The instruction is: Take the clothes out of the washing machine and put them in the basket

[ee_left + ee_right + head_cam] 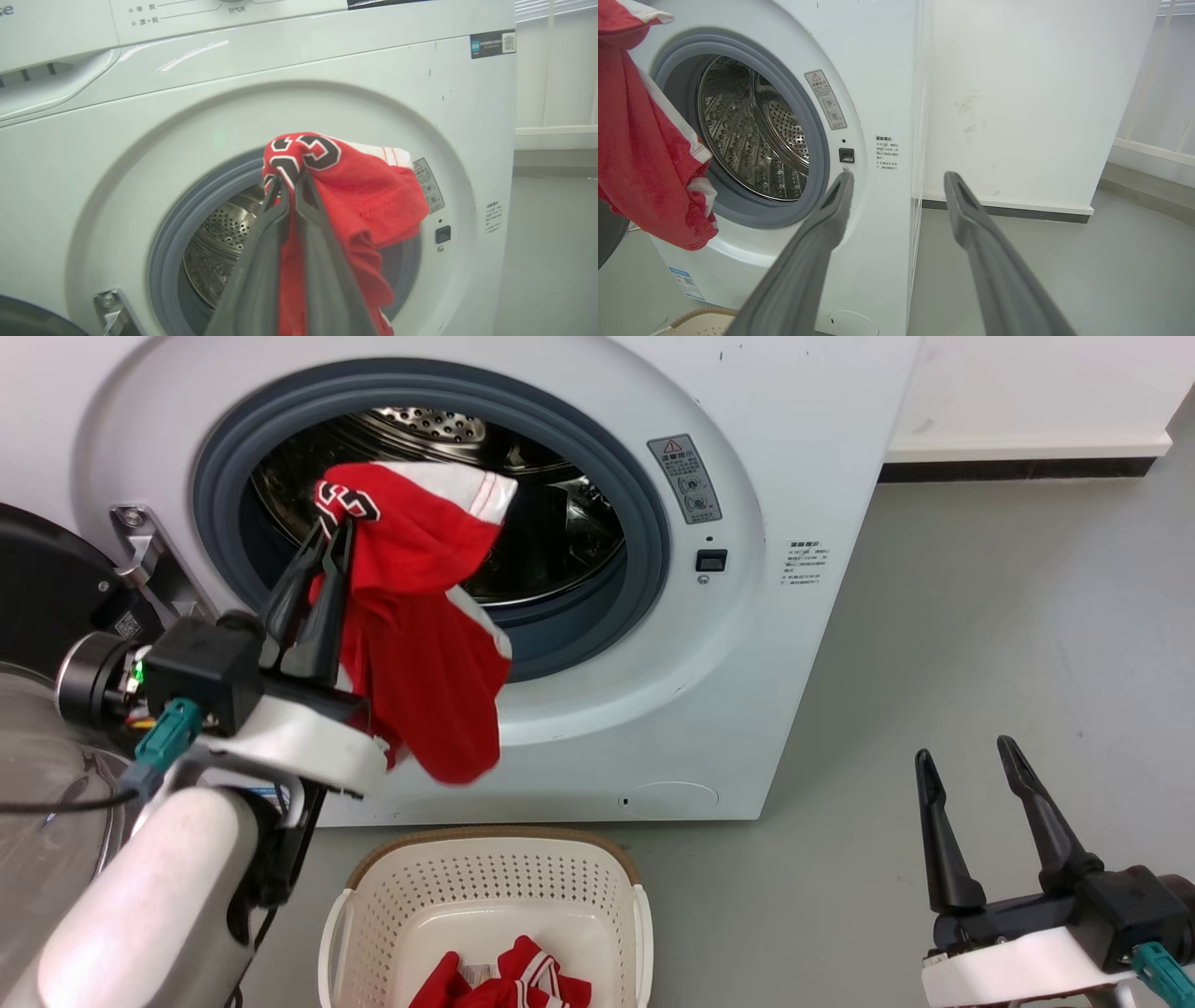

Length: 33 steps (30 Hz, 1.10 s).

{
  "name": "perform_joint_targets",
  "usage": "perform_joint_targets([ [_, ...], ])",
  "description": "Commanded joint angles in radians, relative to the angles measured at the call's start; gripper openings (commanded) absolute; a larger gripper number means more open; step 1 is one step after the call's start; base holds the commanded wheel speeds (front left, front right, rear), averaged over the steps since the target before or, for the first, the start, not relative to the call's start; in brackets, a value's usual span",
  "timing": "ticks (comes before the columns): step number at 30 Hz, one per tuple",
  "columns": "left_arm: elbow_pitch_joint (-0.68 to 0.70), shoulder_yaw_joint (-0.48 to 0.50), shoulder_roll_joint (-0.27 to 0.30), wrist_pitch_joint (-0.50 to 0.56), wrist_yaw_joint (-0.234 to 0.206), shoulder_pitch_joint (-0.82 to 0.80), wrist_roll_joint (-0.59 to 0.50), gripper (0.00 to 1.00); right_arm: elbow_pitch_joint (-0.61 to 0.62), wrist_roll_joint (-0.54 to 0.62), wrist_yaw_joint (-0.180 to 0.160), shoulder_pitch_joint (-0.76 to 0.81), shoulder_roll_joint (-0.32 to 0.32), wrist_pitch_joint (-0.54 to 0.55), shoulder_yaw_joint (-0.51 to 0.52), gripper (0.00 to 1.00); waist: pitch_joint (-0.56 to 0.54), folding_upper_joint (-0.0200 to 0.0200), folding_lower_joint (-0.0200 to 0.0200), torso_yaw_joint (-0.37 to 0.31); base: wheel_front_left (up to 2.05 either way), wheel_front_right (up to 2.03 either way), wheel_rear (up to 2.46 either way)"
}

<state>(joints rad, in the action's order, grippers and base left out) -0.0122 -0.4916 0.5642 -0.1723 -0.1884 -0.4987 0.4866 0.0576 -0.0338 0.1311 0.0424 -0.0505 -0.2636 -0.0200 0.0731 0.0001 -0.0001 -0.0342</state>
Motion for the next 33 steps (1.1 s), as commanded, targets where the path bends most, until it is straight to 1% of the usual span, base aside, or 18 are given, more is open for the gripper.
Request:
perform_joint_targets([
  [1,0.034,0.002,0.01,0.009,-0.014,0.027,-0.004,0.0,-0.002,-0.001,-0.001,0.009,0.001,-0.002,-0.001,1.0,-0.006,-0.0001,0.0001,0.003,0.0,0.0,0.0],
  [5,0.139,0.003,0.042,0.037,-0.048,0.087,-0.01,0.0,-0.004,-0.003,-0.001,0.018,0.001,-0.002,-0.002,1.0,-0.013,-0.0001,0.0001,0.007,0.0,0.0,0.0],
  [9,0.202,-0.005,0.057,0.057,-0.068,0.146,-0.005,0.0,-0.003,-0.004,-0.001,0.021,0.001,-0.002,-0.001,1.0,-0.011,-0.0001,0.0001,0.012,0.0,0.0,0.0],
  [13,0.206,-0.028,0.056,0.065,-0.067,0.199,0.01,0.0,0.003,-0.003,-0.001,0.009,0.001,-0.002,-0.002,1.0,0.009,-0.0001,0.0001,0.016,0.0,0.0,0.0],
  [16,0.179,-0.05,0.04,0.058,-0.061,0.235,0.022,0.0,0.009,0.002,-0.001,-0.01,0.001,-0.002,-0.001,1.0,0.037,-0.0001,0.0001,0.015,0.0,0.0,0.0],
  [19,0.123,-0.075,0.022,0.044,-0.047,0.259,0.034,0.0,0.012,0.007,-0.001,-0.03,0.001,-0.002,0.002,1.0,0.075,-0.0001,0.0001,0.01,0.0,0.0,0.0],
  [23,0.016,-0.102,-0.018,0.016,-0.018,0.279,0.056,0.0,0.02,0.017,-0.001,-0.06,0.001,-0.002,0.007,1.0,0.137,-0.0001,0.0001,-0.005,0.0,0.0,0.0],
  [31,-0.32,-0.127,-0.11,-0.043,0.068,0.205,0.093,0.0,0.042,0.017,-0.001,-0.144,0.001,-0.002,0.016,1.0,0.299,-0.0001,0.0001,-0.052,0.0,0.0,0.0],
  [33,-0.417,-0.14,-0.121,-0.053,0.086,0.172,0.074,0.0,0.046,0.012,-0.001,-0.165,0.001,-0.002,0.019,1.0,0.34,-0.0001,0.0001,-0.065,0.0,0.0,0.0],
])
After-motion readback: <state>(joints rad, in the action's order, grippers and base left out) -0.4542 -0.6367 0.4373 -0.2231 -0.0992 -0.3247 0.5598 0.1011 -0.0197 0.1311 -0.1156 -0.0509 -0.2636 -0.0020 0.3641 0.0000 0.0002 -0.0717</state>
